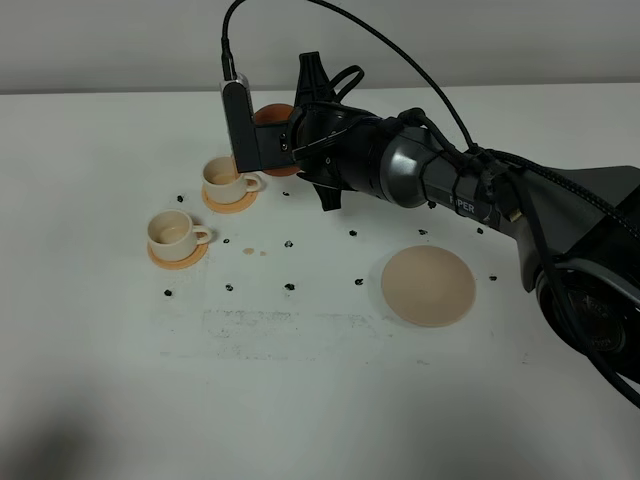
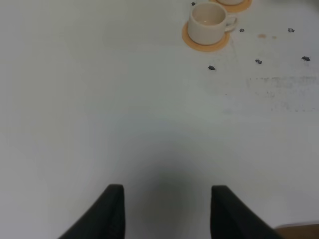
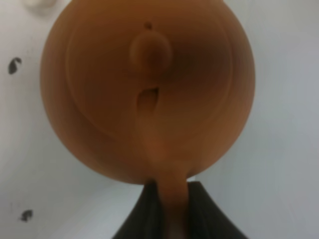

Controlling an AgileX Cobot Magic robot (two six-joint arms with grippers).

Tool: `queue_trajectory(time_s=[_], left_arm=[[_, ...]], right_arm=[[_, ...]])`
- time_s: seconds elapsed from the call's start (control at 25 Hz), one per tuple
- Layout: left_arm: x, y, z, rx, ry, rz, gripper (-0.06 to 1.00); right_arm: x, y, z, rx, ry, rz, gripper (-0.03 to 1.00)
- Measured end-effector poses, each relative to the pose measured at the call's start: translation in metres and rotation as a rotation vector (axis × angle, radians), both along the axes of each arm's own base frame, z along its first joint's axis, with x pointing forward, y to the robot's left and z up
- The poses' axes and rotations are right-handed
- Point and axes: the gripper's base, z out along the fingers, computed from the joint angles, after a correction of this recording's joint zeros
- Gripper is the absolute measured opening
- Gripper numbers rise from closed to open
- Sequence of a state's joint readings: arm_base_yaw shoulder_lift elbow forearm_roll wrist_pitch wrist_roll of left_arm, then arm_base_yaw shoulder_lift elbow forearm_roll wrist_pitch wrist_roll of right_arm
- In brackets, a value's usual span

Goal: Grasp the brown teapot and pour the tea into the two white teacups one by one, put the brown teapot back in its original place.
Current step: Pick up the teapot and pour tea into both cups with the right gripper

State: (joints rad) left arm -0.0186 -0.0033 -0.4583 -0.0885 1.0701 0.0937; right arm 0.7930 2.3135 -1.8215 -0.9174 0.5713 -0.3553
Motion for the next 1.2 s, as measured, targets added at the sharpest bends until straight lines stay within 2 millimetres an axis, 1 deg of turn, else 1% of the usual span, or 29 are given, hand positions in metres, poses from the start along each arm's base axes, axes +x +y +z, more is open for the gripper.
queue_trajectory(time_s=[0.48, 0.8, 1.2], left_arm=[[0.0, 0.0, 0.0, 0.0, 0.0, 0.0, 0.43], [0.0, 0.0, 0.0, 0.0, 0.0, 0.0, 0.43], [0.0, 0.0, 0.0, 0.0, 0.0, 0.0, 0.43]], right_arm=[[0.0, 0.0025, 0.0022, -0.026, -0.037, 0.035, 0.11], [-0.0028, 0.0076, 0.0034, -0.053, -0.06, 0.083, 0.11], [-0.0014, 0.0078, 0.0053, -0.083, -0.094, 0.108, 0.11]])
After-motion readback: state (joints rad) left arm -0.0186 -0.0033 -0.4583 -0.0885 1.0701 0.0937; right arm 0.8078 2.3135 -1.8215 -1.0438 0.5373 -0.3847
